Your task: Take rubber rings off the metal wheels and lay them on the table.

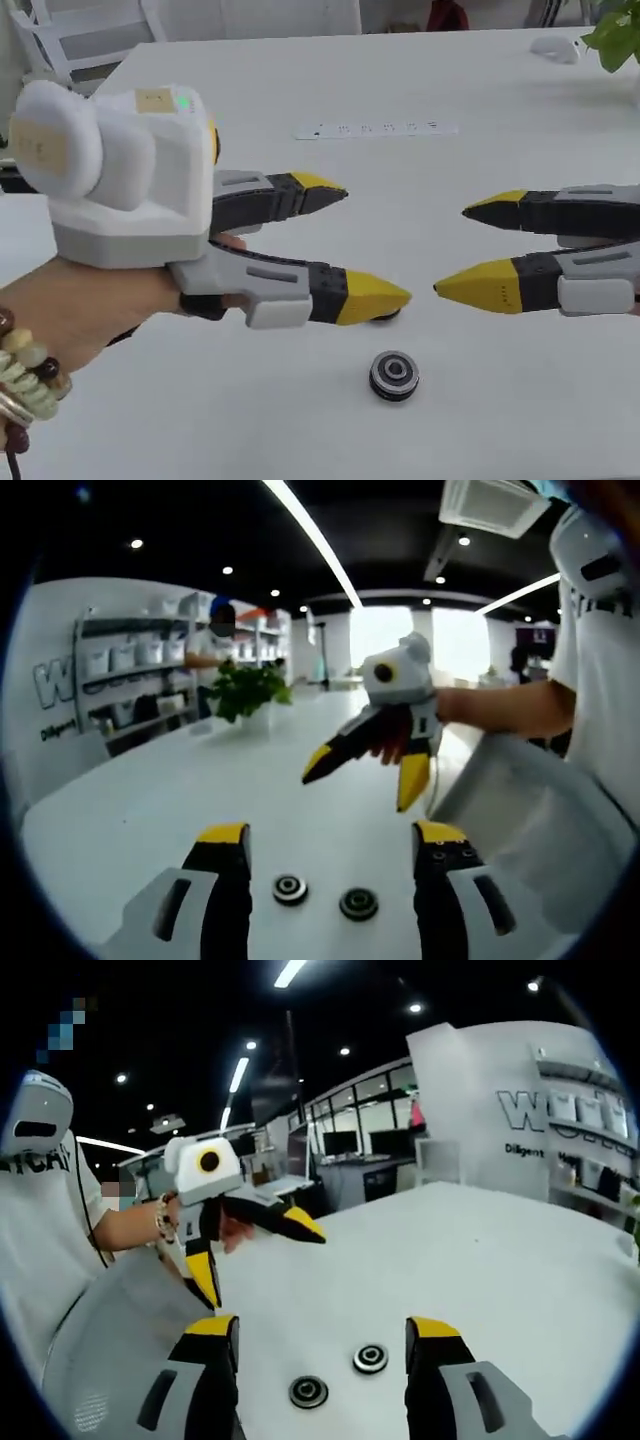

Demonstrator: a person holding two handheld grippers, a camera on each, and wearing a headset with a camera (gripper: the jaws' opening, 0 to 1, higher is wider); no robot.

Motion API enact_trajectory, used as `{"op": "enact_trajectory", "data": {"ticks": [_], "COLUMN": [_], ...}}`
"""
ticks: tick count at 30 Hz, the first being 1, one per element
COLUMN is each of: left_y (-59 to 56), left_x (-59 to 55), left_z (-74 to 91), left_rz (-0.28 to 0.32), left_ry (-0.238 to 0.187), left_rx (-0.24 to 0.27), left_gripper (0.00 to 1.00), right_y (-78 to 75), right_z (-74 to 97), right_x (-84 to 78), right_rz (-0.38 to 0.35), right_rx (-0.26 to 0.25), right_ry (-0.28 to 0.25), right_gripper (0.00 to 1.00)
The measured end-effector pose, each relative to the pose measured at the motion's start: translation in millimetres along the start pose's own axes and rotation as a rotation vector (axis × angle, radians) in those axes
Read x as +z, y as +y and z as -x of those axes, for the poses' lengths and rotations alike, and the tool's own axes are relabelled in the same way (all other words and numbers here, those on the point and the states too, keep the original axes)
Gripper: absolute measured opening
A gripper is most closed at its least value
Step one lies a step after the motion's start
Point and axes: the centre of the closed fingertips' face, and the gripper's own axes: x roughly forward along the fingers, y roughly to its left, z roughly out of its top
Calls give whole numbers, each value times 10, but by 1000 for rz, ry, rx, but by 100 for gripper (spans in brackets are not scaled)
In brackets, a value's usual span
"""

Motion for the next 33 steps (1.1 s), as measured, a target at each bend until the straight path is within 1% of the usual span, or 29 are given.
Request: {"op": "enact_trajectory", "data": {"ticks": [2, 3, 6, 7, 8, 9, 10, 11, 12, 13, 15, 16, 18, 19, 21, 23, 25, 27, 30, 31, 33], "left_y": [29, 50, 66, 66, 66, 61, 50, 12, -8, -31, -58, -60, -66, -70, -56, -42, -49, -52, -59, -67, -67], "left_x": [-11, -21, -81, -122, -153, -215, -249, -324, -383, -433, -504, -523, -535, -535, -565, -634, -722, -774, -795, -801, -823], "left_z": [-49, -78, -123, -136, -147, -165, -170, -175, -190, -200, -210, -215, -228, -233, -248, -257, -259, -249, -248, -255, -272], "left_rz": [3, 19, 30, 31, 32, 37, 42, 50, 56, 48, 35, 33, 40, 43, 53, 62, 73, 68, 72, 68, 56], "left_ry": [-11, -19, -39, -48, -48, -39, -27, 3, 15, 22, 40, 44, 33, 25, 23, 36, 61, 78, 75, 77, 85], "left_rx": [-2, 4, 16, 24, 28, 31, 26, 7, 4, 1, -4, -4, -6, -8, -1, 11, 13, 18, 15, 13, 14], "left_gripper": [66, 66, 65, 64, 63, 61, 60, 58, 57, 56, 55, 54, 52, 52, 50, 47, 47, 47, 45, 44, 44], "right_y": [-2, -9, 0, -7, -3, 7, 13, 13, 19, 28, 57, 78, 120, 135, 195, 216, 234, 255, 277, 276, 273], "right_z": [-27, -51, -86, -96, -101, -110, -120, -136, -146, -153, -188, -207, -231, -252, -284, -313, -338, -354, -378, -382, -381], "right_x": [-19, -62, -201, -255, -279, -311, -329, -357, -400, -452, -521, -570, -651, -677, -760, -833, -898, -991, -1097, -1146, -1200], "right_rz": [-17, -29, -34, -34, -31, -24, -24, -27, -26, -20, -6, -10, -4, -6, 1, 16, 13, -1, 2, 8, 6], "right_rx": [4, 4, 16, 12, 13, 18, 19, 20, 21, 23, 30, 40, 61, 64, 87, 91, 96, 103, 110, 113, 114], "right_ry": [-16, -14, 6, 21, 27, 33, 34, 41, 58, 83, 97, 110, 138, 143, 175, 200, 210, 233, 265, 282, 297], "right_gripper": [63, 62, 60, 60, 59, 59, 58, 56, 54, 52, 49, 47, 44, 43, 43, 42, 40, 40, 39, 39, 37]}}
